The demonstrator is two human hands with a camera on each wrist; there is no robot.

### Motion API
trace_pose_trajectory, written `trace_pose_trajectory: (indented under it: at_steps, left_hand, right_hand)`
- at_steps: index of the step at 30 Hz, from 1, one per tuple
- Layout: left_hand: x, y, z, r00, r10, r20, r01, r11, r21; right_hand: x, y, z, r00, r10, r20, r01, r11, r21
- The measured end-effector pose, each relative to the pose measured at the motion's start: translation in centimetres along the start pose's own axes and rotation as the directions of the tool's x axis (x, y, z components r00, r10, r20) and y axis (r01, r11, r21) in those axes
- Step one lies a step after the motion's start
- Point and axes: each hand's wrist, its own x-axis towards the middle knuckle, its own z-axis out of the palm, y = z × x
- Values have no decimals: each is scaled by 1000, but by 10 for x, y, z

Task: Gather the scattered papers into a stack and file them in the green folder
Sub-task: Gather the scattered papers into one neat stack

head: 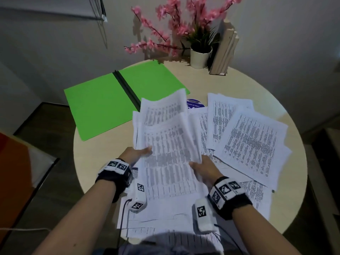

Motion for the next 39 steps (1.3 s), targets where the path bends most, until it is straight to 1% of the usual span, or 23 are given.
trace_pose_trajectory:
  at_steps: [1,3,6,9,11,13,16,17,19,21,22,24,25,26,27,28,30,31,33,36,37,38,39]
  left_hand:
    - [3,-2,2,996,19,-83,-17,999,34]
    - [6,-1,1,977,64,-203,-48,995,82]
    - [2,5,-6,947,139,-289,-101,985,142]
    - [-10,17,-15,893,248,-376,-189,964,185]
    - [-21,30,-26,840,320,-438,-247,945,217]
    - [-40,46,-39,763,408,-501,-314,912,263]
    - [-75,70,-58,619,544,-567,-445,838,317]
    - [-89,79,-65,565,580,-587,-490,808,327]
    - [-115,99,-80,436,654,-618,-620,716,321]
    - [-139,117,-91,336,715,-613,-781,575,244]
    - [-149,126,-95,307,730,-611,-855,493,159]
    - [-165,139,-98,271,743,-612,-935,354,14]
    - [-172,144,-98,245,763,-598,-957,290,-21]
    - [-175,149,-96,235,781,-579,-969,235,-76]
    - [-175,151,-93,233,789,-569,-972,194,-129]
    - [-173,151,-88,251,791,-558,-967,177,-184]
    - [-161,142,-76,317,797,-514,-939,188,-287]
    - [-156,136,-69,348,804,-482,-926,216,-309]
    - [-137,118,-54,409,802,-435,-902,284,-325]
    - [-100,98,-35,549,748,-374,-828,425,-365]
    - [-93,95,-28,591,728,-347,-799,469,-375]
    - [-89,94,-22,619,714,-326,-777,496,-388]
    - [-89,96,-17,627,709,-322,-772,512,-376]
  right_hand:
    - [0,-3,7,1000,-13,10,13,1000,-5]
    - [2,-1,17,998,-60,-26,58,996,-67]
    - [4,8,14,996,-52,-67,37,978,-207]
    - [7,13,8,996,-77,-52,61,962,-266]
    - [6,10,8,996,-81,-36,68,963,-262]
    - [6,7,8,998,-51,-20,47,981,-190]
    - [12,-10,-1,997,-33,63,49,959,-278]
    - [11,-21,-6,997,-40,70,57,961,-272]
    - [6,-53,-21,986,-138,95,153,973,-175]
    - [-10,-97,-36,943,-327,55,328,945,-6]
    - [-20,-120,-44,903,-430,20,427,901,79]
    - [-44,-159,-58,797,-600,-66,598,769,227]
    - [-55,-173,-66,743,-658,-125,663,695,278]
    - [-65,-182,-72,702,-685,-193,706,634,315]
    - [-73,-185,-78,669,-701,-247,736,577,355]
    - [-79,-185,-83,641,-708,-295,758,525,386]
    - [-86,-172,-88,612,-709,-351,783,480,395]
    - [-86,-161,-87,621,-700,-352,778,498,382]
    - [-80,-135,-80,681,-644,-350,732,573,369]
    - [-64,-102,-66,758,-565,-327,652,671,352]
    - [-60,-98,-61,769,-547,-331,638,694,333]
    - [-57,-97,-56,767,-538,-350,636,710,301]
    - [-57,-100,-52,749,-542,-380,650,711,268]
